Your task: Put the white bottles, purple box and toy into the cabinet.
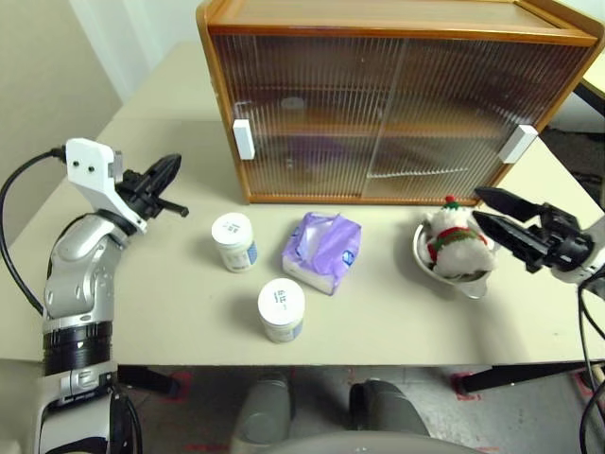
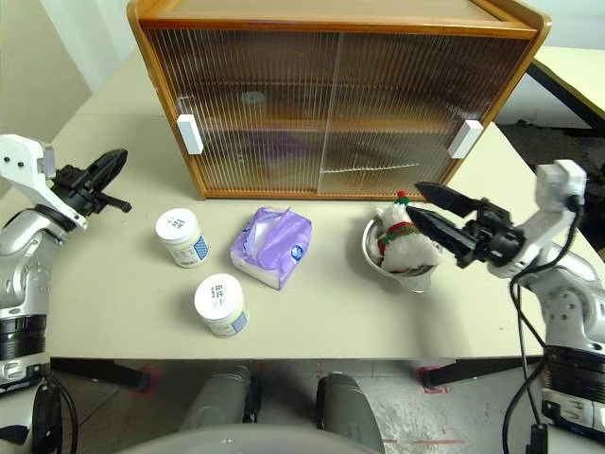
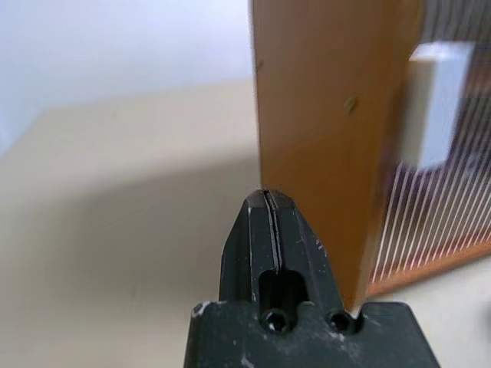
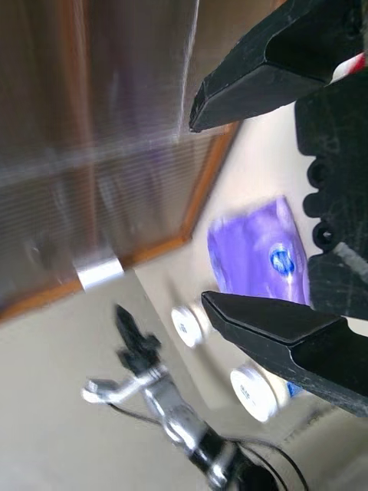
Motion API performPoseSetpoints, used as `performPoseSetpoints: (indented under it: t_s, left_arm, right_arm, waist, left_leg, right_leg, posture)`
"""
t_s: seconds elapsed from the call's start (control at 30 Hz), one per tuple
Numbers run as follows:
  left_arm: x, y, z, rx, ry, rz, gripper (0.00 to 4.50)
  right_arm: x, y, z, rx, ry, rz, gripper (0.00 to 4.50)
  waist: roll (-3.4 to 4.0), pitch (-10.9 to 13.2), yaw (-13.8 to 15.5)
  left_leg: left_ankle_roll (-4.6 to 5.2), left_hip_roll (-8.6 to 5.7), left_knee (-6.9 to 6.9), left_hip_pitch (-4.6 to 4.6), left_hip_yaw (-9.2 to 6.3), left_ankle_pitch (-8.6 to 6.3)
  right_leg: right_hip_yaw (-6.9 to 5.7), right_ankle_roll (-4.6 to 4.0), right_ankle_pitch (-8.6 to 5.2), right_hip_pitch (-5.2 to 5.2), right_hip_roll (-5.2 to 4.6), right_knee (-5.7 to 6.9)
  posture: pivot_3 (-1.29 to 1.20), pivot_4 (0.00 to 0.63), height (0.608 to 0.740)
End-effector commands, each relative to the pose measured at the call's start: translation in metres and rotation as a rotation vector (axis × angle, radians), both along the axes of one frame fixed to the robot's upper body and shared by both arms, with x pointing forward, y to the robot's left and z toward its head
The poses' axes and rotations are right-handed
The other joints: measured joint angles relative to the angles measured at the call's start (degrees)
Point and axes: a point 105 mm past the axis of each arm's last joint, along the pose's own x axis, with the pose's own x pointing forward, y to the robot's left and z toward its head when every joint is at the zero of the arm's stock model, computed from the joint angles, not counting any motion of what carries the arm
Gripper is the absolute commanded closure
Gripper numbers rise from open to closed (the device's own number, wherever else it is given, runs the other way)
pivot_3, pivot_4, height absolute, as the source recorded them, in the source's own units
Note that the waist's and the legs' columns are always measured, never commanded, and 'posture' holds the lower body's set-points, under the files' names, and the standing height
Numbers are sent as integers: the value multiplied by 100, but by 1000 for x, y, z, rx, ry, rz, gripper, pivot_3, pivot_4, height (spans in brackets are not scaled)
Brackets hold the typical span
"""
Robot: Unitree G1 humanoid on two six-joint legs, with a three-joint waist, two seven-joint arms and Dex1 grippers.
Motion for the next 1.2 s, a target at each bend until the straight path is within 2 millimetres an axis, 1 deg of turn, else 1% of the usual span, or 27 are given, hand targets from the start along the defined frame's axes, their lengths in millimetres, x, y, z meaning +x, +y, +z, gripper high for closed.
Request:
performPoseSetpoints:
  t_s: [0.03, 0.17, 0.2, 0.27, 0.33, 0.43, 0.53, 0.6, 0.67, 0.8, 1.07, 1.2]
  left_arm:
    - [1, -16, 7, 61, -9, -66, 4449]
    - [12, -24, 4, 32, -8, -59, 4449]
    - [16, -28, 0, 31, -1, -66, 4449]
    - [22, -38, -7, 30, 11, -93, 4449]
    - [23, -45, -10, 34, 11, -110, 4449]
    - [24, -47, -10, 26, 5, -115, 4449]
    - [24, -54, -13, 23, 12, -155, 4449]
    - [25, -54, -15, 32, 18, -163, 4449]
    - [26, -57, -14, 31, 15, -174, 4449]
    - [29, -69, -9, 34, -1, -220, 4449]
    - [39, -86, -11, 22, 2, -259, 4449]
    - [43, -92, -13, 49, 9, -276, 4449]
  right_arm:
    - [1, 12, 2, 11, -14, 36, 0]
    - [1, 25, -8, -95, -35, 72, 0]
    - [2, 27, -7, -96, -56, 63, 0]
    - [5, 32, -3, -88, -103, 57, 0]
    - [5, 35, -1, -75, -124, 57, 0]
    - [4, 38, -2, -54, -128, 59, 0]
    - [1, 49, 0, -7, -126, 86, 0]
    - [0, 53, 2, 19, -137, 87, 0]
    - [0, 57, 4, 32, -148, 88, 0]
    - [-2, 64, 2, 50, -140, 101, 0]
    - [-4, 69, -1, 59, -106, 127, 0]
    - [-5, 70, -1, 59, -104, 130, 0]
  waist:
    - [7, 4, 9]
    - [11, 7, 37]
    - [11, 7, 60]
    - [11, 7, 101]
    - [11, 7, 141]
    - [9, 6, 154]
    - [9, 5, 155]
    - [9, 6, 157]
    - [9, 5, 156]
    - [9, 5, 151]
    - [9, 4, 154]
    - [10, 4, 158]
  left_leg:
    - [5, -2, 0, -3, -1, 3]
    - [21, -10, 6, -16, -8, 12]
    - [21, -12, 9, -19, -13, 12]
    - [21, -14, 16, -22, -15, 12]
    - [22, -14, 22, -22, -15, 12]
    - [22, -12, 27, -25, -17, 13]
    - [22, -11, 29, -27, -19, 13]
    - [22, -11, 32, -28, -20, 13]
    - [21, -11, 43, -28, -20, 12]
    - [16, -10, 68, -34, -23, 9]
    - [24, -13, 76, -34, -25, 14]
    - [24, -13, 78, -34, -27, 14]
  right_leg:
    - [-1, 0, 0, -1, 1, 0]
    - [-12, 1, 0, -5, 10, -1]
    - [-17, 1, 0, -5, 12, -2]
    - [-19, 3, 1, -5, 18, 0]
    - [-19, 4, 2, -5, 23, 3]
    - [-20, 5, 2, -5, 26, 5]
    - [-20, 5, 2, -6, 26, 6]
    - [-20, 5, 2, -6, 25, 11]
    - [-20, 5, 2, -7, 24, 19]
    - [-25, 7, 3, -7, 22, 30]
    - [-26, 10, 6, -3, 27, 33]
    - [-27, 10, 6, -2, 30, 36]
  posture:
    - [193, 51, 740]
    - [212, 44, 740]
    - [212, 42, 740]
    - [210, 40, 740]
    - [209, 38, 740]
    - [206, 34, 740]
    - [199, 32, 740]
    - [199, 32, 740]
    - [196, 32, 740]
    - [194, 32, 740]
    - [185, 32, 740]
    - [178, 33, 740]
